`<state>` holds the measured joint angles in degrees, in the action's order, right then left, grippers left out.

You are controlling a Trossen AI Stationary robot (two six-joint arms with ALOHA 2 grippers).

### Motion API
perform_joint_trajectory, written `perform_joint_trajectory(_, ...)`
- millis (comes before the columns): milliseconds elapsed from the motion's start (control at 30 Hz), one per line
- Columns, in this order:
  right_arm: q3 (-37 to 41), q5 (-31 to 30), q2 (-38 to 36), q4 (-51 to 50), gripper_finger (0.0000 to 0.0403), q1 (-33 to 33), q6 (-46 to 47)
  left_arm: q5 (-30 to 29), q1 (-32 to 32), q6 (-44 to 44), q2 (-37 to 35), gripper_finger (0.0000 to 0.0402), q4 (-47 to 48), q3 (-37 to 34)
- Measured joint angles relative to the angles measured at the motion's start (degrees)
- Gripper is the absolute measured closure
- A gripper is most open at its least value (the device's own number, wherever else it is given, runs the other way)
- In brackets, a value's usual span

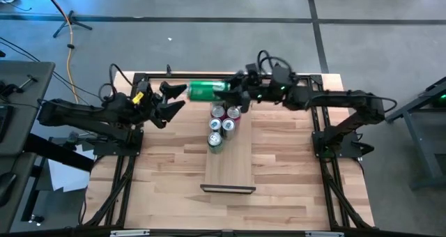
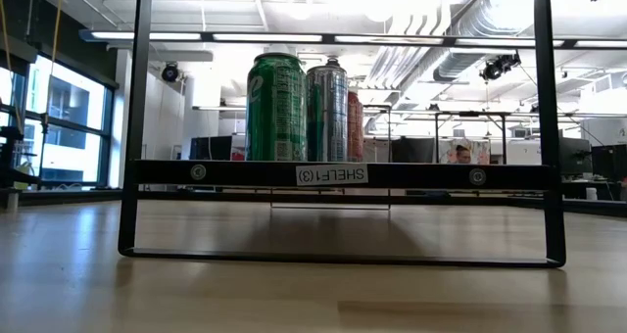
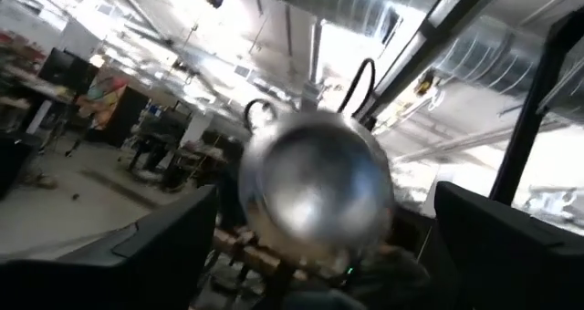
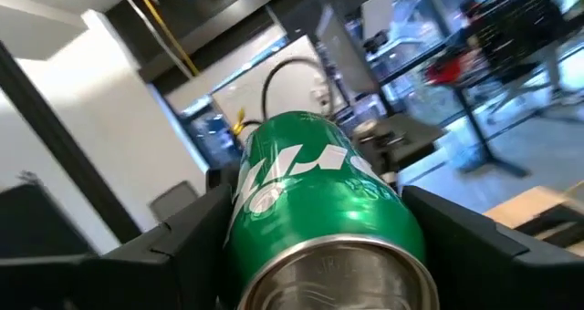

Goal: Place canned beverage on shelf
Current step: Put the green soda can, aligned with the other green soda can on the shelf

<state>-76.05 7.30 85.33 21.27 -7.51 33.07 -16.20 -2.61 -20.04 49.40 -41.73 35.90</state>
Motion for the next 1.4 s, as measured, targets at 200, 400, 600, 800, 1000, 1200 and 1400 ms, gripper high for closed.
perform_joint_trajectory(200,0.00,-0.58,-7.63,-12.22,0.0124,-0.94,-4.46,-5.01,0.00,1.23,-8.31,0.0038,12.36,0.00)
perform_joint_trajectory(400,-6.17,-3.48,-10.59,-37.32,0.0124,4.85,-6.26,-11.28,-0.01,2.97,-13.72,0.0038,16.99,0.00)
perform_joint_trajectory(600,-18.63,-6.83,-4.07,-64.23,0.0124,12.34,-5.14,-11.90,-0.02,6.91,-14.62,0.0037,16.92,0.00)
perform_joint_trajectory(800,-31.73,-7.26,7.30,-85.69,0.0124,16.09,-0.12,-11.90,-0.02,6.83,-13.95,0.0037,17.58,-0.04)
perform_joint_trajectory(1000,-43.05,-7.26,19.78,-101.30,0.0124,17.54,0.36,-12.93,-0.02,7.19,-13.72,0.0037,19.92,-0.09)
perform_joint_trajectory(1200,-45.51,-8.38,30.12,-110.82,0.0124,17.56,-1.74,-13.34,-0.02,7.20,-13.72,0.0037,22.71,-0.09)
perform_joint_trajectory(1400,-44.96,-7.48,35.21,-109.31,0.0124,17.71,-3.26,-12.54,-0.02,7.75,-13.74,0.0037,23.03,-0.09)
